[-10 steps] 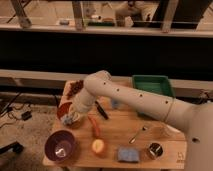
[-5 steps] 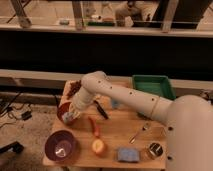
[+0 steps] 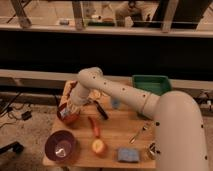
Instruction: Place towel in red bowl
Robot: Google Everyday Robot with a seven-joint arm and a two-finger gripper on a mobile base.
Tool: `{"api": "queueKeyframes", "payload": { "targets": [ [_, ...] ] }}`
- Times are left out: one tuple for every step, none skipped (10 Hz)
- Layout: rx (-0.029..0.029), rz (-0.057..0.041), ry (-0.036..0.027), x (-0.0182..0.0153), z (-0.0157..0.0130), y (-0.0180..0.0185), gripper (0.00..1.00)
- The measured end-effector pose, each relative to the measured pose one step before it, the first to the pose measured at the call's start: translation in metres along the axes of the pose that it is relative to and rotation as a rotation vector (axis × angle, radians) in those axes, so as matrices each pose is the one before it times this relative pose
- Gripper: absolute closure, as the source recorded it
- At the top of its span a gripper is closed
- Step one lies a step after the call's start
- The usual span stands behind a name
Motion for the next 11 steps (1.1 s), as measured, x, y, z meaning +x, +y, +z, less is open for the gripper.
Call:
{"api": "queueKeyframes", "payload": {
  "targets": [
    [-0.00380,-0.00611,-0.00946,-0.01086,0.00705,-0.00071,1.00],
    [-0.00223,-0.00645,-0.00684,-0.00709,0.00489,-0.00228,1.00],
    [-0.00155,-0.00821,-0.00464,-0.00728,0.00449,-0.00511,1.00],
    [-0.00023,-0.01016,-0.00333,-0.00653,0.00467,-0.00681,1.00],
    [0.00555,-0.00076,0.00239,0.00020,-0.00061,-0.00509,1.00],
    [0.00557,0.00831,0.00842,0.00644,-0.00108,-0.00496,1.00],
    [0.00086,0.01004,0.01529,0.01053,-0.00179,-0.00504,1.00],
    [0.00237,0.01085,0.01673,0.01129,-0.00124,-0.00295,1.00],
    [0.00048,0.00190,0.00236,0.00188,-0.00080,0.00035,1.00],
    [-0.00014,-0.00085,-0.00012,-0.00027,0.00017,-0.00016,0.95],
    [-0.00022,-0.00129,-0.00028,-0.00040,0.00024,-0.00022,0.87]
  ]
}}
